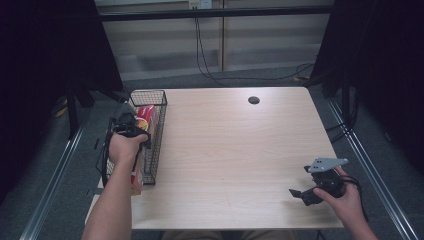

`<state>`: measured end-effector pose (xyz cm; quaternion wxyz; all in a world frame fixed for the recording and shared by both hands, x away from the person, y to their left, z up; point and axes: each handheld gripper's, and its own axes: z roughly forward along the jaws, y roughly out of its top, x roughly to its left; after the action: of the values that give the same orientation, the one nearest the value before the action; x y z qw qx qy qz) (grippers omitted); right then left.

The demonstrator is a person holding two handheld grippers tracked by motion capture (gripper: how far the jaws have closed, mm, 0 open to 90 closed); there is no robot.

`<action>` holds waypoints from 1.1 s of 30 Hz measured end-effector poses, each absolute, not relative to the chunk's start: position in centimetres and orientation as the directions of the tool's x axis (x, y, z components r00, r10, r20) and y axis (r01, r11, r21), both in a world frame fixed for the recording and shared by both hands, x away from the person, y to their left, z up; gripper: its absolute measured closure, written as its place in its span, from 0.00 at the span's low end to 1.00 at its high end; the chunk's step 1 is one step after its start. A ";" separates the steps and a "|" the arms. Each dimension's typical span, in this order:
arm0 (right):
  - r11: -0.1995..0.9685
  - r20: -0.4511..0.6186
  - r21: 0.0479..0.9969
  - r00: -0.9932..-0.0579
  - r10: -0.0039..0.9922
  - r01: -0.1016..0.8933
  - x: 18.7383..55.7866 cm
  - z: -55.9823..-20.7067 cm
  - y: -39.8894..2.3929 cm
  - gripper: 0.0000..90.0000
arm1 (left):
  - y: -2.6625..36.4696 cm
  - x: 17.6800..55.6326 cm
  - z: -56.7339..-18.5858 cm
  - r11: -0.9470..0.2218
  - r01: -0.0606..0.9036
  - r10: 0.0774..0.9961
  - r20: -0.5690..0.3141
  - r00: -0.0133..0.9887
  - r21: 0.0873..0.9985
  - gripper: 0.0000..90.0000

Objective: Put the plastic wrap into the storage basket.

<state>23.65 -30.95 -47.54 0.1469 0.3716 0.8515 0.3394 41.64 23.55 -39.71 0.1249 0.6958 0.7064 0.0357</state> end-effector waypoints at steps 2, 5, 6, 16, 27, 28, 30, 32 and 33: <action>0.496 0.001 0.686 -0.683 0.731 0.532 23.7 -47.5 -30.9 0.00 | 23.5 41.6 -39.8 0.035 0.974 0.992 -0.124 -0.007 0.225 0.45; 0.496 0.000 0.686 -0.682 0.731 0.532 23.6 -47.5 -30.9 0.00 | 23.5 41.6 -39.9 0.032 0.974 0.992 -0.128 -0.003 0.224 0.45; 0.496 0.001 0.685 -0.682 0.731 0.533 23.7 -47.5 -30.9 0.00 | 23.5 41.7 -39.9 0.029 0.975 0.992 -0.129 -0.001 0.218 0.45; 0.502 -0.001 0.683 -0.686 0.727 0.530 23.8 -47.6 -30.8 0.00 | 23.1 41.7 -40.1 0.022 0.978 0.993 -0.114 0.002 0.206 0.45; 0.509 -0.005 0.681 -0.691 0.723 0.527 23.9 -47.5 -30.4 0.00 | 23.0 41.5 -40.5 0.001 0.984 0.994 -0.107 0.018 0.179 0.44; 0.510 -0.005 0.678 -0.690 0.724 0.529 23.9 -47.5 -30.4 0.00 | 23.0 41.5 -40.5 0.001 0.984 0.994 -0.107 0.018 0.179 0.44; 0.506 0.000 0.672 -0.684 0.730 0.541 23.8 -47.5 -30.4 0.00 | 23.1 41.5 -40.3 0.005 0.981 0.994 -0.104 0.015 0.195 0.42; 0.508 -0.005 0.676 -0.686 0.728 0.534 23.8 -47.5 -30.5 0.00 | 23.0 41.5 -39.7 0.010 0.977 0.994 -0.108 0.013 0.212 0.42; 0.508 -0.005 0.676 -0.686 0.728 0.534 23.8 -47.5 -30.5 0.00 | 22.9 41.5 -39.4 0.003 0.976 0.995 -0.100 0.019 0.217 0.42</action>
<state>23.84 -30.47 -47.50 0.1460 0.3685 0.8560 0.3320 41.47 22.92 -39.44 0.1130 0.7048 0.6992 0.0410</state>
